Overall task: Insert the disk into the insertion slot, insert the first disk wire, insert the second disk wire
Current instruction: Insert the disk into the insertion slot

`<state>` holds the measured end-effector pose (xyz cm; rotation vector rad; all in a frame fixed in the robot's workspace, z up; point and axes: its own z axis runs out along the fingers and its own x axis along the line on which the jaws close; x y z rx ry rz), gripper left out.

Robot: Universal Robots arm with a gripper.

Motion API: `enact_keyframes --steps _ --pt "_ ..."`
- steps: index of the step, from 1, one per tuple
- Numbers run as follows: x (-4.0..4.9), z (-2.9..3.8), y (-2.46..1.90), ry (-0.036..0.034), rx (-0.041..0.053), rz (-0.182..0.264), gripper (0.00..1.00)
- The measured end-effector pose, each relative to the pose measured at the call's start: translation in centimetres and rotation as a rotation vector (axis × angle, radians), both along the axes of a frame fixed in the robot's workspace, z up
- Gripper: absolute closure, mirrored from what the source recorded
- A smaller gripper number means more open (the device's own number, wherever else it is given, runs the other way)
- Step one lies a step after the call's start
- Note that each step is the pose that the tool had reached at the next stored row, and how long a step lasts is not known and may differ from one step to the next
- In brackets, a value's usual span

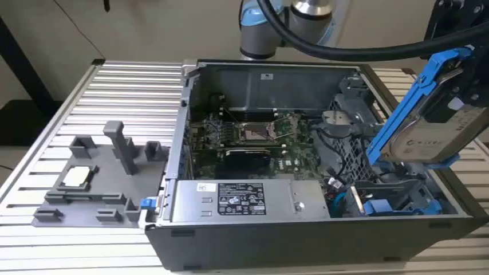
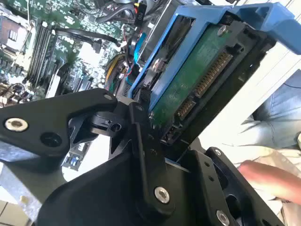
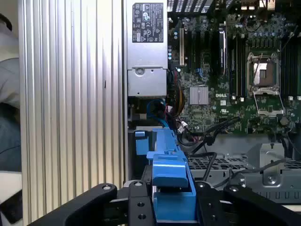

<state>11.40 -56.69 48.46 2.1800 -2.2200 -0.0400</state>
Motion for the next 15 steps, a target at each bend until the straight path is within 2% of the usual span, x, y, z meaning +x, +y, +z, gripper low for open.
enact_keyframes --steps 9,15 --pt "0.0 -0.03 0.0 0.0 -0.0001 0.0 0.67" --pt "0.02 -0.47 0.0 -0.0002 -0.0001 0.0 0.67"
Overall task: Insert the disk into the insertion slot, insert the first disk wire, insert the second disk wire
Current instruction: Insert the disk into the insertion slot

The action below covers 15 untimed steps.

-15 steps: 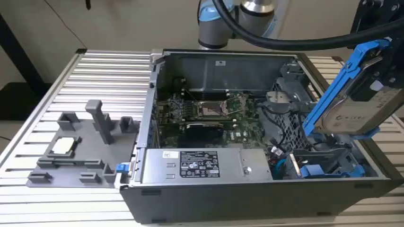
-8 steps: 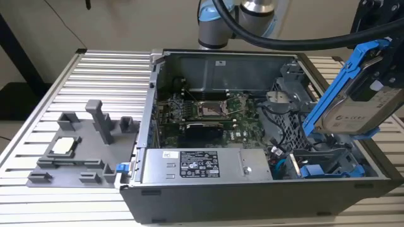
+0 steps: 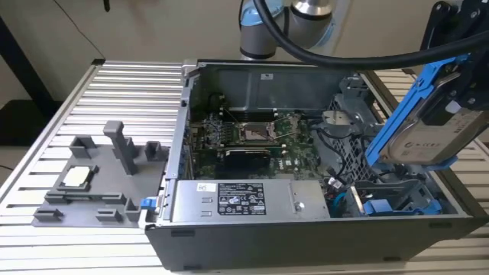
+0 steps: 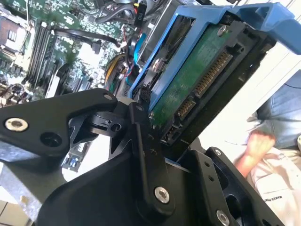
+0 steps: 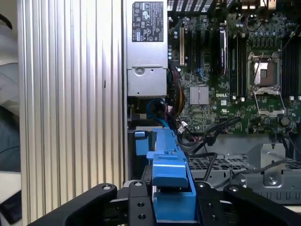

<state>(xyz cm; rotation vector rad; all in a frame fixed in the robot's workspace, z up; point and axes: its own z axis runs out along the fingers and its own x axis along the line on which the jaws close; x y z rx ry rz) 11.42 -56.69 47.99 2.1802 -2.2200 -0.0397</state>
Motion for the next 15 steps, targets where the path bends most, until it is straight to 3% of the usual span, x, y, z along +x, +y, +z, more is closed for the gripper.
enact_keyframes --steps 7,15 --pt "0.02 -1.03 -0.01 -0.0037 -0.0026 0.0 0.67" --pt "0.25 -2.23 -0.01 -0.0038 -0.02 0.0 0.67"
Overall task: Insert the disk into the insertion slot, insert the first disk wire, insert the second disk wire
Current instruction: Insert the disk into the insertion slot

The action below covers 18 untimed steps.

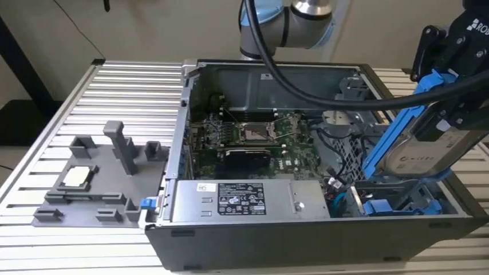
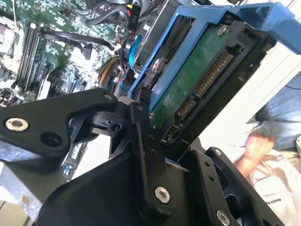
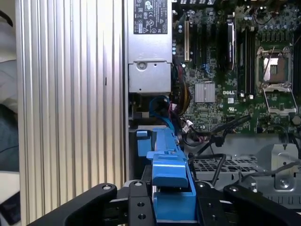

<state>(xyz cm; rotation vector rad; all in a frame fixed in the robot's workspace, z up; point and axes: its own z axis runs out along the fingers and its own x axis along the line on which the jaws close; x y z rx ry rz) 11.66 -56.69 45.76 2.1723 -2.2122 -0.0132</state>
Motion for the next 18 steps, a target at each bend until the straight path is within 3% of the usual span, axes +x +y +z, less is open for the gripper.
enact_keyframes --steps 18 --pt "0.33 -2.42 0.0 -0.0022 -0.0054 0.002 0.67"
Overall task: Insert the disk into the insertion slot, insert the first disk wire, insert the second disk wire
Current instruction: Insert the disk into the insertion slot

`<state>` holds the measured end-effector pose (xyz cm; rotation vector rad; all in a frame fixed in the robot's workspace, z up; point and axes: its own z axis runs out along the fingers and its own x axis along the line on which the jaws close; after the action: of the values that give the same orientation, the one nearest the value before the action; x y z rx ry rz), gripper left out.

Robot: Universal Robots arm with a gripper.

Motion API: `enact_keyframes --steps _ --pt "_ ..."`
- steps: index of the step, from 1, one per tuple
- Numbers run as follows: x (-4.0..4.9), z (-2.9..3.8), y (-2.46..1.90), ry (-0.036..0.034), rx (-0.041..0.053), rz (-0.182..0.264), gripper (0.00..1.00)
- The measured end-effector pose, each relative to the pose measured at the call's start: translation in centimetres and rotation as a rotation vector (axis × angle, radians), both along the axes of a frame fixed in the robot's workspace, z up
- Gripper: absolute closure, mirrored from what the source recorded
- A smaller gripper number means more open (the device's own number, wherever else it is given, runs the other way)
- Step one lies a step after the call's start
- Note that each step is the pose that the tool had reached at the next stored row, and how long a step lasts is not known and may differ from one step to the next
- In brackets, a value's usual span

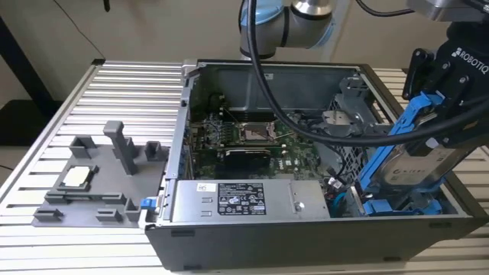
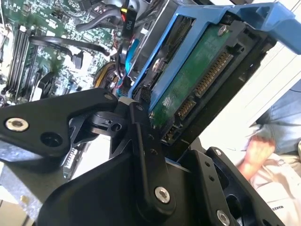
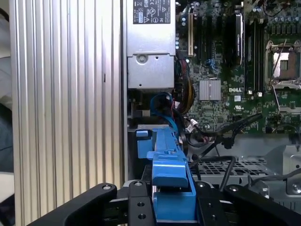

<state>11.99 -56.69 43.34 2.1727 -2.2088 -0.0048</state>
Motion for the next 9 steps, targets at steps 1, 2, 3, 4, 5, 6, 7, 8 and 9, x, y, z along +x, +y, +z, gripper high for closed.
enact_keyframes --steps 1,2,3,4,5,6,7,8,9 --pt "0.02 -0.1 0.0 -0.0002 0.0 0.0 0.67" --pt "0.04 -0.19 0.0 -0.0004 0.0 0.0 0.67" --pt "0.05 -0.29 0.0 -0.0006 0.0 0.0 0.67" --pt "0.06 -0.39 0.0 -0.0007 0.0 0.0 0.67" --pt "0.07 -0.48 0.0 -0.0008 0.0 0.0 0.67" --pt "0.08 -0.58 0.0 -0.0009 0.0 0.0 0.67" --pt "0.09 -0.67 0.0 -0.0009 0.0 0.0 0.67" --pt "0.11 -0.74 0.0 -0.001 -0.0001 0.0 0.67" --pt "0.14 -0.82 0.0 -0.0011 0.0 0.0 0.67"
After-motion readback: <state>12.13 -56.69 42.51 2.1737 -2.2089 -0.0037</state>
